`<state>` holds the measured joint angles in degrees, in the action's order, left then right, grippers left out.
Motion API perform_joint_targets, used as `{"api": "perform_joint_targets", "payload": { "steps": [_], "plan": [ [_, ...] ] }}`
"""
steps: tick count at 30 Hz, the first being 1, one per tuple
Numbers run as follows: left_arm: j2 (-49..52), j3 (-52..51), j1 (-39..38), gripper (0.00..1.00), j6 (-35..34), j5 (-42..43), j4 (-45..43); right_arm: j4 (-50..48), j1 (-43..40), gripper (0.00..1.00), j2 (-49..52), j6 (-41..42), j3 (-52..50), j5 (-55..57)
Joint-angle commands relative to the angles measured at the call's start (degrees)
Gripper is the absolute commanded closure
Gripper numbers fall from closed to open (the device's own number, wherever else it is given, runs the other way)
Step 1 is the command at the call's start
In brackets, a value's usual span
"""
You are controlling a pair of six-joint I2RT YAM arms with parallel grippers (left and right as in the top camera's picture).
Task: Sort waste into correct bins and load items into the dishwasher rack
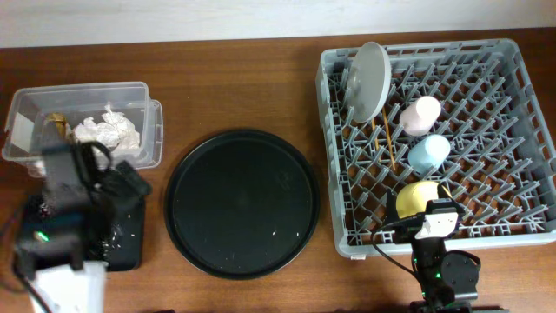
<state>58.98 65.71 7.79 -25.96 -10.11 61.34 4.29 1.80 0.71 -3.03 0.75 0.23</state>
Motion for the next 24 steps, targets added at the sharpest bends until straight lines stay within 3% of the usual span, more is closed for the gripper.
{"api": "perform_joint_targets", "payload": {
  "steps": [1,8,11,15,17,19,24],
  "plan": [
    [-9.16,-17.49,-7.32,0.01,7.48,0.39,-14.73,0.39,-0.33,0.02,-0.52,0.04,-0.44,0.48],
    [-24.26,-55.52,-11.76,0.01,7.63,6.34,-58.14,0.39,-0.33,0.02,-0.52,0.04,-0.44,0.48],
    [-27.54,-62.49,-11.76,0.01,7.63,6.62,-64.89,0.39,-0.33,0.01,-0.52,0.02,-0.44,0.48],
    [-33.7,-65.2,-11.76,0.01,8.28,5.51,-61.13,0.39,-0.33,0.02,-0.52,0.04,-0.44,0.48],
    [-37.64,-65.2,-11.76,0.01,12.9,4.66,-56.46,0.39,-0.33,0.02,-0.52,0.04,-0.44,0.48],
    [-40.61,-65.16,-11.76,0.01,19.15,6.62,-56.54,0.39,-0.33,0.02,-0.52,0.04,-0.44,0.48],
    [-48.3,-65.13,-11.76,0.01,26.93,7.78,-56.48,0.39,-0.33,0.02,-0.52,0.04,-0.44,0.48]
  ]
}}
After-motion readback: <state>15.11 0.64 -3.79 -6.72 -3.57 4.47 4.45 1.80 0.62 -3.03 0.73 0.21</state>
